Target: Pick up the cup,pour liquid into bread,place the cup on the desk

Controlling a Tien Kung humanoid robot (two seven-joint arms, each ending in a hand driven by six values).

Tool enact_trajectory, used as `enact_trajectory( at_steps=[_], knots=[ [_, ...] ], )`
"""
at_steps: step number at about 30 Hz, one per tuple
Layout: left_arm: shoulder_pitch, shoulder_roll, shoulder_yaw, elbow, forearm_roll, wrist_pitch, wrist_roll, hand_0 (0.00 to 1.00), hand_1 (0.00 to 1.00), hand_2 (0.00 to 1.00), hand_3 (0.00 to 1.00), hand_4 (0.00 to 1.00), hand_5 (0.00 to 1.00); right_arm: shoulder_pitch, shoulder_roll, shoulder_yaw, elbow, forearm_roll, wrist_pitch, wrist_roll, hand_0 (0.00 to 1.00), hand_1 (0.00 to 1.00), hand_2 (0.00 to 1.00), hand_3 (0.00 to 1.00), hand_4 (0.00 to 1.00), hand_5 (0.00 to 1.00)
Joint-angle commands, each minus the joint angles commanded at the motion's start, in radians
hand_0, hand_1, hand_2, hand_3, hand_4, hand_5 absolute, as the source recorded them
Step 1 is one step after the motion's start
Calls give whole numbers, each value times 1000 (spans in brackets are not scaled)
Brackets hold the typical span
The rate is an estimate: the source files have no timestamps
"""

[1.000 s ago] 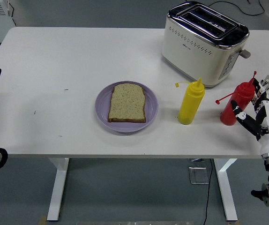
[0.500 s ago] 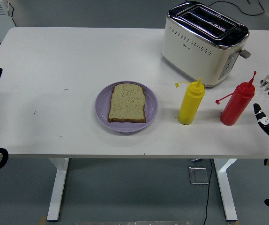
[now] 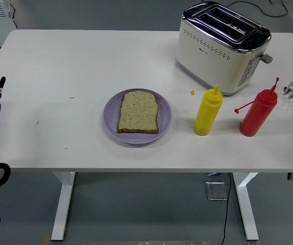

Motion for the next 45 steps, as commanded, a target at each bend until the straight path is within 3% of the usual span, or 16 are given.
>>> enact_trajectory(
  at_steps=[1, 2, 9, 13, 14, 30, 45],
  knots=[
    [0, 0, 0, 0, 0, 0, 0, 794, 751, 753, 711, 510, 993, 12, 5, 26, -7, 45, 40, -21, 769, 697, 735, 738, 632, 379],
    [0, 0, 0, 0, 0, 0, 0, 794, 751, 753, 711, 510, 993, 20, 6, 39, -12, 85, 65, -32, 770, 704, 731, 742, 573, 530],
    [-5, -1, -6, 0, -1, 0, 0, 794, 751, 752, 711, 510, 993, 55, 13, 68, -39, 345, 110, -74, 773, 713, 737, 746, 563, 565],
    [-7, 0, -11, -1, -1, 0, 0, 794, 751, 752, 711, 510, 993, 56, 16, 77, -55, 341, 114, -84, 773, 713, 737, 746, 563, 565],
    [-7, 0, -12, -2, -1, 0, 0, 794, 749, 751, 712, 507, 992, 55, 18, 76, -60, 340, 114, -86, 778, 717, 739, 747, 551, 613],
    [-11, -2, -12, -1, 0, 0, 0, 792, 749, 751, 708, 504, 990, 57, 38, 51, -122, 311, 95, -123, 780, 719, 740, 747, 550, 621],
    [-11, -2, -13, -1, 0, -1, 0, 791, 747, 750, 708, 504, 988, 60, 41, 45, -130, 297, 87, -141, 782, 720, 741, 746, 544, 616]
  ],
)
